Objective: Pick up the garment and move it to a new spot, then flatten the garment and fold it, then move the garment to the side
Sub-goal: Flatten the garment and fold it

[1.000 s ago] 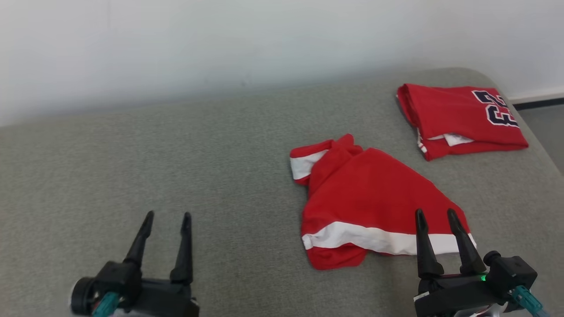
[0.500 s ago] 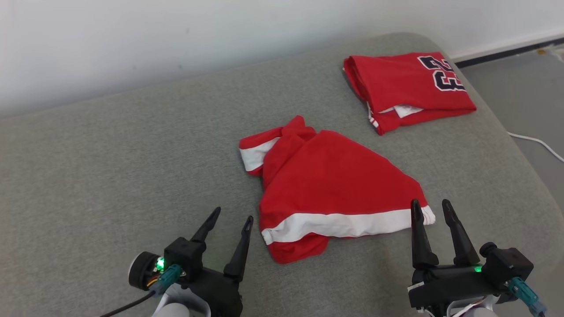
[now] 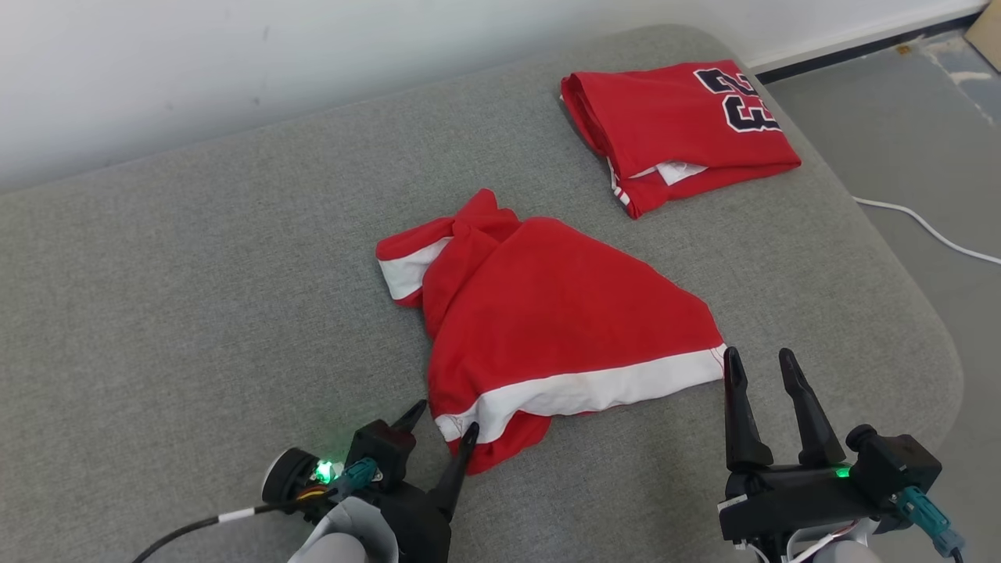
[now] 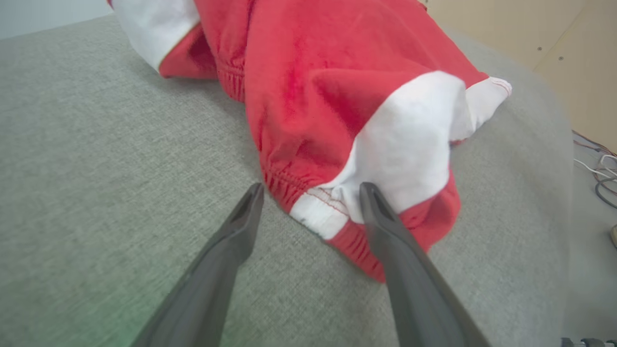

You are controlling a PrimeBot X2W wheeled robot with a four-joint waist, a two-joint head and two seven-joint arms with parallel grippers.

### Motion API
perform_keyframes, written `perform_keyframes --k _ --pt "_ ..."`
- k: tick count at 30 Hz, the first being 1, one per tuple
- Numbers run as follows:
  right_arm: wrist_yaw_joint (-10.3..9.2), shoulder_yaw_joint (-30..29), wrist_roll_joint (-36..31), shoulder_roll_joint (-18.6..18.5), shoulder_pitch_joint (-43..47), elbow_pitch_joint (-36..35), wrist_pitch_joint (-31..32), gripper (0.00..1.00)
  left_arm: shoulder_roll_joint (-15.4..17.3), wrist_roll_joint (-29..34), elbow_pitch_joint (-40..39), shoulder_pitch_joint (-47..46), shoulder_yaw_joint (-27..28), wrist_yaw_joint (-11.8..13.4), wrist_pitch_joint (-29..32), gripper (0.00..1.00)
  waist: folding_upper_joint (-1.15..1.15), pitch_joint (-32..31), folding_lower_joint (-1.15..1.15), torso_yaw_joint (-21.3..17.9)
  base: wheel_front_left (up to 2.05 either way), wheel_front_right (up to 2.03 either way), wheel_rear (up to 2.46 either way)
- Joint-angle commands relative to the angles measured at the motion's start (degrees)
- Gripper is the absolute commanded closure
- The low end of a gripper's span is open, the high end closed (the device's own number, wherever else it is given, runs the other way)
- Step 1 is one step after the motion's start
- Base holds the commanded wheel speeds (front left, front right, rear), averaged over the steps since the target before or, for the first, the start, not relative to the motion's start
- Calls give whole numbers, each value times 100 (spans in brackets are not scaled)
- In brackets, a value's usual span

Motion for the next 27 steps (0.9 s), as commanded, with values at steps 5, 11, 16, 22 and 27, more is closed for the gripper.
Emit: perform_keyframes --k 5,11,16,22,27 --pt "-16 18 -7 47 -40 -4 -26 0 -95 44 382 -270 -226 9 53 0 -1 44 -1 -48 0 0 0" --pt "-16 14 -43 35 -61 -7 -26 0 -222 -87 726 -462 -504 9 55 100 -1 51 -1 -48 0 0 0" --pt "-16 -32 -74 30 -43 -45 -26 0 -258 -154 874 -595 -515 15 -148 100 -1 35 -1 32 0 0 0" --pt "-16 -117 -91 -39 79 -70 -25 0 -108 -326 437 -587 -123 218 -440 100 -1 -132 -1 439 0 0 0" --pt "-16 -106 -105 -88 140 -62 -25 0 225 -375 -209 -352 226 457 -481 100 -1 -293 -1 854 0 0 0"
